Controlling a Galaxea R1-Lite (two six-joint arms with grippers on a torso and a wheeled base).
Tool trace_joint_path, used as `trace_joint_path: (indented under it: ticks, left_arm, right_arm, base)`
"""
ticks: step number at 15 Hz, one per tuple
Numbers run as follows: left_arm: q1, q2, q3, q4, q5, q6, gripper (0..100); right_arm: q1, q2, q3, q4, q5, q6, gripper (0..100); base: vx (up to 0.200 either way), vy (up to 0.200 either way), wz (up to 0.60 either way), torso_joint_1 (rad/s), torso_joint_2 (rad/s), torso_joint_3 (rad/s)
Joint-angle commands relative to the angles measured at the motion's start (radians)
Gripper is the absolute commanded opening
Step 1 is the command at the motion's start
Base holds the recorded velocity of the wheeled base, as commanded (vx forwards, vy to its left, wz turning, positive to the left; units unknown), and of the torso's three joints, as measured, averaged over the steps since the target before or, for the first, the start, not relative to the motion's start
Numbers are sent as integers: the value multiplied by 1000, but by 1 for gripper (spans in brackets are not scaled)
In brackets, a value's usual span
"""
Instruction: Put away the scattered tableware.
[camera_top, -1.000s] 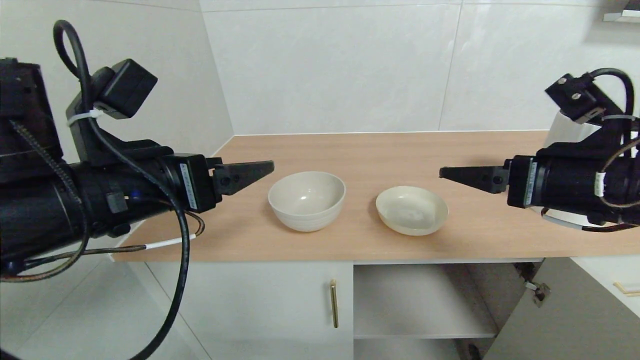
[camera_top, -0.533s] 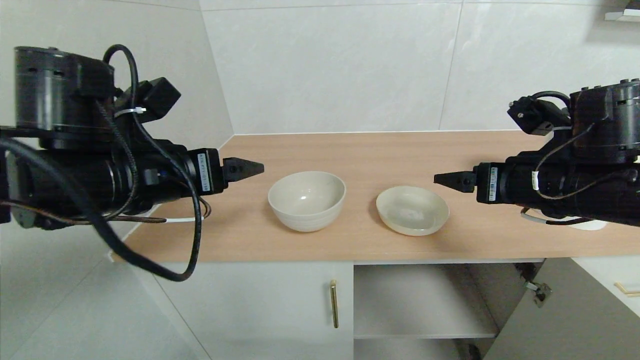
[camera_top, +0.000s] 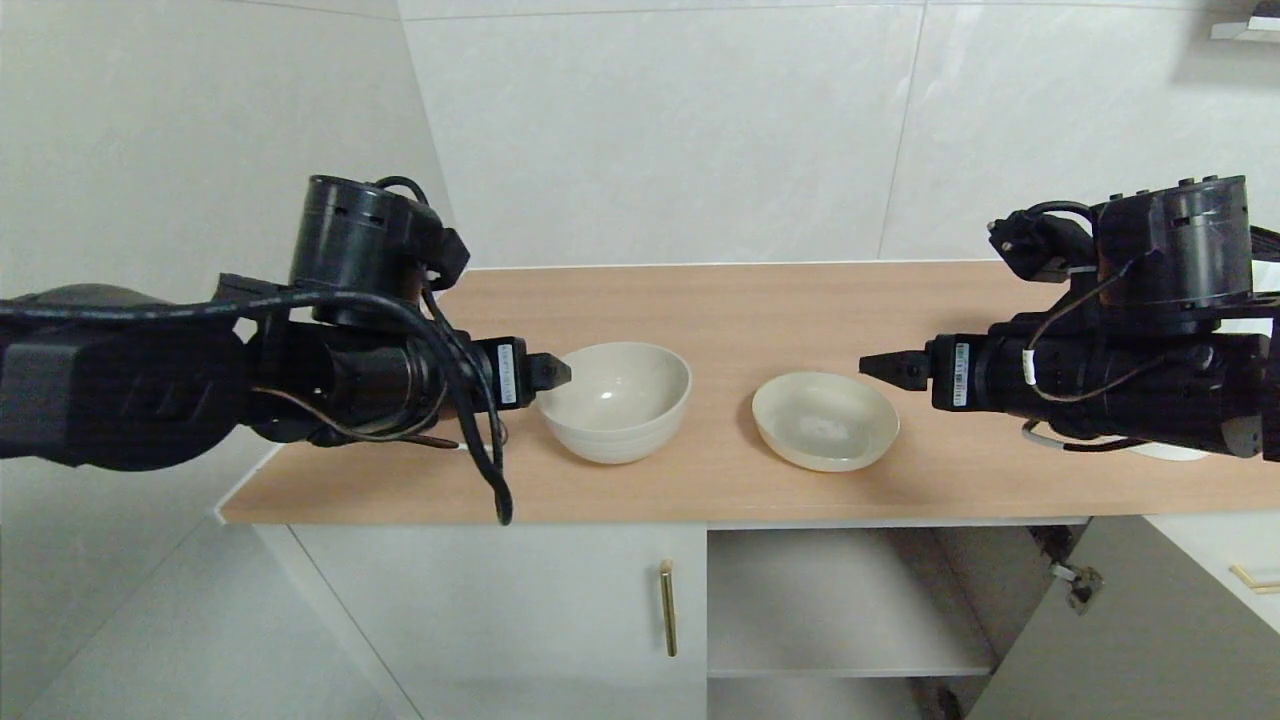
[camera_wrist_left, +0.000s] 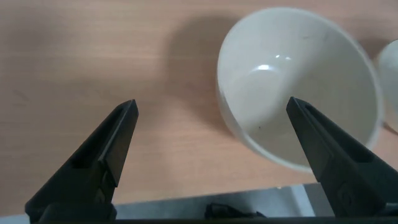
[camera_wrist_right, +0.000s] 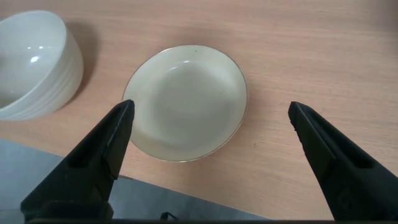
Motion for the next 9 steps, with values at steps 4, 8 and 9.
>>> trace_joint_path:
  ticks: [4, 8, 9]
  left_arm:
    - [-5, 79, -20, -3, 1, -2, 100]
    - [-5, 105, -35, -3, 1, -22, 0]
    - [-7, 111, -36, -3, 1, -22, 0]
  right_arm:
    - [-1, 0, 2, 0, -1, 0, 100]
    - [-1, 0, 2, 0, -1, 0, 100]
    - [-1, 0, 2, 0, -1, 0, 100]
  base:
    - [0, 0, 0, 0, 0, 0]
    - [0, 0, 0, 0, 0, 0]
    - [0, 0, 0, 0, 0, 0]
